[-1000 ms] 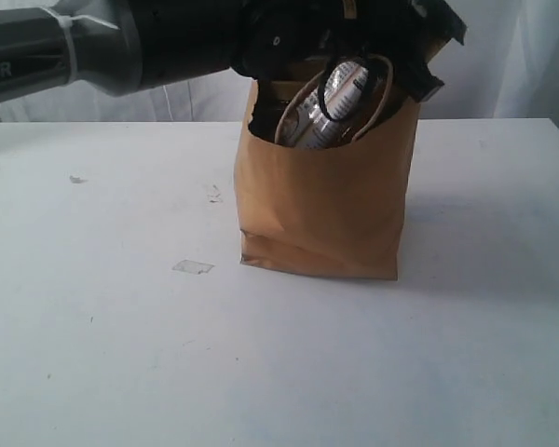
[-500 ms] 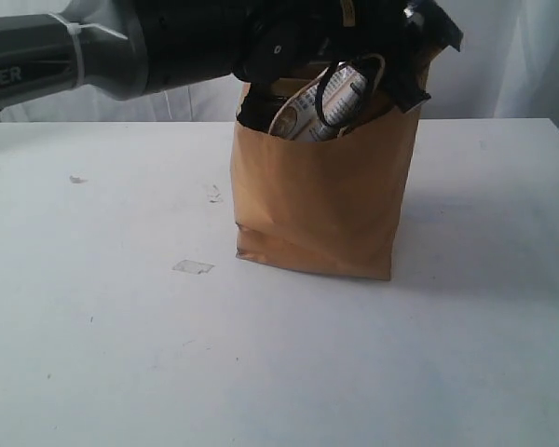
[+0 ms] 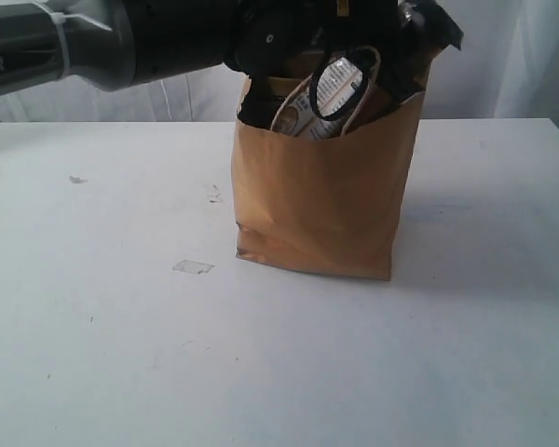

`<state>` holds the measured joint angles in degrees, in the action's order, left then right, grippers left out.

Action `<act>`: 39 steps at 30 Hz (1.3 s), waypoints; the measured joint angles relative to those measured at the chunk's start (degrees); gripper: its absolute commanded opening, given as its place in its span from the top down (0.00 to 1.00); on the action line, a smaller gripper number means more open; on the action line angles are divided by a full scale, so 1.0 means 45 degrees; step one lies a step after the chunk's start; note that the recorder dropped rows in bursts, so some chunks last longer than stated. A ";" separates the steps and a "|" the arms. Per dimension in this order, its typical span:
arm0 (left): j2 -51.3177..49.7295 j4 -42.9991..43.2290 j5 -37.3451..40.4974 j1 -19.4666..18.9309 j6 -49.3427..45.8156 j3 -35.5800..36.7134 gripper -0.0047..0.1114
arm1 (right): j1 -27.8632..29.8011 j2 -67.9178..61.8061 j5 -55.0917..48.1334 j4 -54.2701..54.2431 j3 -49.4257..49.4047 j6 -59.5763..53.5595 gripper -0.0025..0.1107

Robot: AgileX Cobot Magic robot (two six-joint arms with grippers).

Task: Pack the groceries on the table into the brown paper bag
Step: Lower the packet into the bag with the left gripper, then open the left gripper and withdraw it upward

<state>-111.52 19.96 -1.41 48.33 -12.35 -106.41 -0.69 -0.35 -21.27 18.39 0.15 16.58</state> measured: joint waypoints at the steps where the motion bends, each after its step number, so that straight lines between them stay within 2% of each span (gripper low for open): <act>1: 0.0074 0.0000 0.0044 0.0000 0.0000 0.0000 0.42 | 0.0000 0.0000 0.0000 0.0000 0.0000 0.0000 0.98; 15: 0.1227 -0.0572 0.2552 -0.0038 0.0099 0.0000 0.43 | 0.0000 0.0000 0.0000 0.0000 0.0000 0.0000 0.98; 27: 0.1439 -0.0665 0.2998 -0.0060 0.0099 0.0000 0.43 | 0.0000 0.0000 0.0000 0.0000 0.0000 0.0000 0.98; 39: 0.2251 -0.0938 0.5141 -0.0060 0.0150 0.0000 0.43 | 0.0000 0.0000 0.0000 0.0000 0.0000 0.0000 0.98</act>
<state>-101.39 15.74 21.72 48.06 -11.68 -106.41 -0.69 -0.35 -21.27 18.39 0.15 16.58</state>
